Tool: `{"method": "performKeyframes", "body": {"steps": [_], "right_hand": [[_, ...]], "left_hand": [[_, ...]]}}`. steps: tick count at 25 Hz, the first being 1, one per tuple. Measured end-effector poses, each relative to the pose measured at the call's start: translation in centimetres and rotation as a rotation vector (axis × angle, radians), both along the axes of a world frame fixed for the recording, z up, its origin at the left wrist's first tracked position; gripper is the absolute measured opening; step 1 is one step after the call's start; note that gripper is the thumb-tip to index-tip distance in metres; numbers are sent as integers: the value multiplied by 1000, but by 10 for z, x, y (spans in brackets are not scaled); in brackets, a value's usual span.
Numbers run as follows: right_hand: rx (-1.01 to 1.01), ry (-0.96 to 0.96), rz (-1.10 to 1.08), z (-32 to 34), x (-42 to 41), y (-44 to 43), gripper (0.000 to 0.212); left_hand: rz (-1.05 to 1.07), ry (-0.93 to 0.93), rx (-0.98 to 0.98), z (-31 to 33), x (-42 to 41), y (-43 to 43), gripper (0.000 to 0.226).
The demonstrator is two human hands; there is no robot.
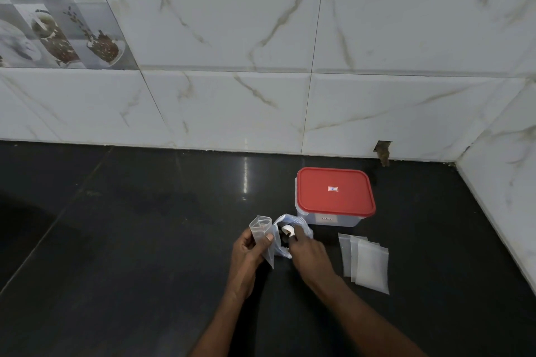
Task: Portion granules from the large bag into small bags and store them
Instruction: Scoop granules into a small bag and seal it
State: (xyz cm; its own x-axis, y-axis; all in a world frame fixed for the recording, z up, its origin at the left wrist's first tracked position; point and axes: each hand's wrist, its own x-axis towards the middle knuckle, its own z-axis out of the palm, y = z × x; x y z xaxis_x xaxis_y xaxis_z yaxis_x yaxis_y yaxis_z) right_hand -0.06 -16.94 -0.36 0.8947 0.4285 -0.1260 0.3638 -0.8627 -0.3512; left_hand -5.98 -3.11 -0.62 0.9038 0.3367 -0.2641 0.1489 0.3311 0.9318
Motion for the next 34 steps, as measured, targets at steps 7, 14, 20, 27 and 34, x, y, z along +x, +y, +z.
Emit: {"method": "performKeyframes", "body": {"steps": [7, 14, 20, 27, 34], "right_hand": [[431, 247, -428, 4, 21, 7, 24], [656, 314, -585, 21, 18, -9, 31], [697, -252, -192, 52, 9, -11, 21], [253, -804, 390, 21, -8, -21, 41], [504, -433, -118, 21, 8, -22, 8]], "left_hand": [[-10, 8, -10, 0, 1, -2, 34], [-20, 21, 55, -2, -1, 5, 35], [-38, 41, 253, 3, 1, 5, 38], [-56, 49, 323, 4, 4, 3, 27], [-60, 62, 347, 3, -1, 4, 33]]}}
